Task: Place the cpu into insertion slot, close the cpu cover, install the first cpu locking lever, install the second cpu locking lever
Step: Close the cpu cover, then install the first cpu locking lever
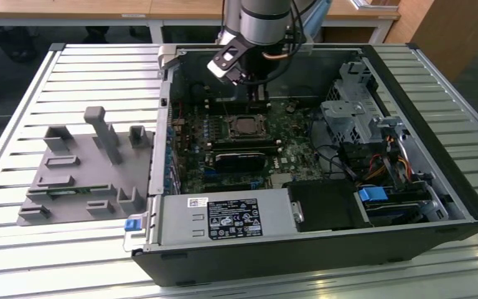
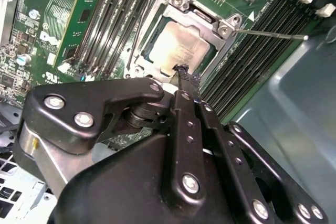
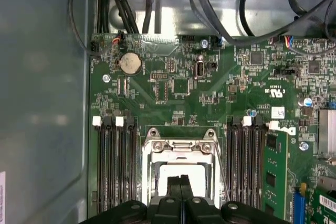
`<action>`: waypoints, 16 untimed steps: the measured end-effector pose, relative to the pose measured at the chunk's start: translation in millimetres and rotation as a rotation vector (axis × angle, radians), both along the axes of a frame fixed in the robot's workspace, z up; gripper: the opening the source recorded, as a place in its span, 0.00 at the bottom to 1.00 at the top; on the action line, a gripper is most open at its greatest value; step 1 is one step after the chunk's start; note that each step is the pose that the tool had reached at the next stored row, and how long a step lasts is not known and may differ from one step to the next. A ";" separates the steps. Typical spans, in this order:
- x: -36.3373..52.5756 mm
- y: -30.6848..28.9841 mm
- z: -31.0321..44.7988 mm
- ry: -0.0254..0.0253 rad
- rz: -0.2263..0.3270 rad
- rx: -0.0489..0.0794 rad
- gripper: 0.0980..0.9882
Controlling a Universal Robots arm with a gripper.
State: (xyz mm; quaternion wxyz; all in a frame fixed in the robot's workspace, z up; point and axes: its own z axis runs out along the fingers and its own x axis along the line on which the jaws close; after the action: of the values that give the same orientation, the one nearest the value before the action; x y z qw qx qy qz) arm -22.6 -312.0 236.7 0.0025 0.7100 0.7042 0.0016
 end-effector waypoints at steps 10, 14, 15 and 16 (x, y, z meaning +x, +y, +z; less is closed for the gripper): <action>-5.4 0.0 0.0 0.0000 0.000 0.000 0.01; -6.0 0.0 0.0 0.0001 0.000 0.000 0.01; -6.0 0.0 0.0 0.0001 0.000 0.000 0.01; -6.0 -0.1 0.0 0.0001 0.000 -0.001 0.01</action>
State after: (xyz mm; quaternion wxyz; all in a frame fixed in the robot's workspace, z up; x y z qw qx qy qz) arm -28.6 -312.1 236.7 0.0028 0.7100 0.7042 0.0013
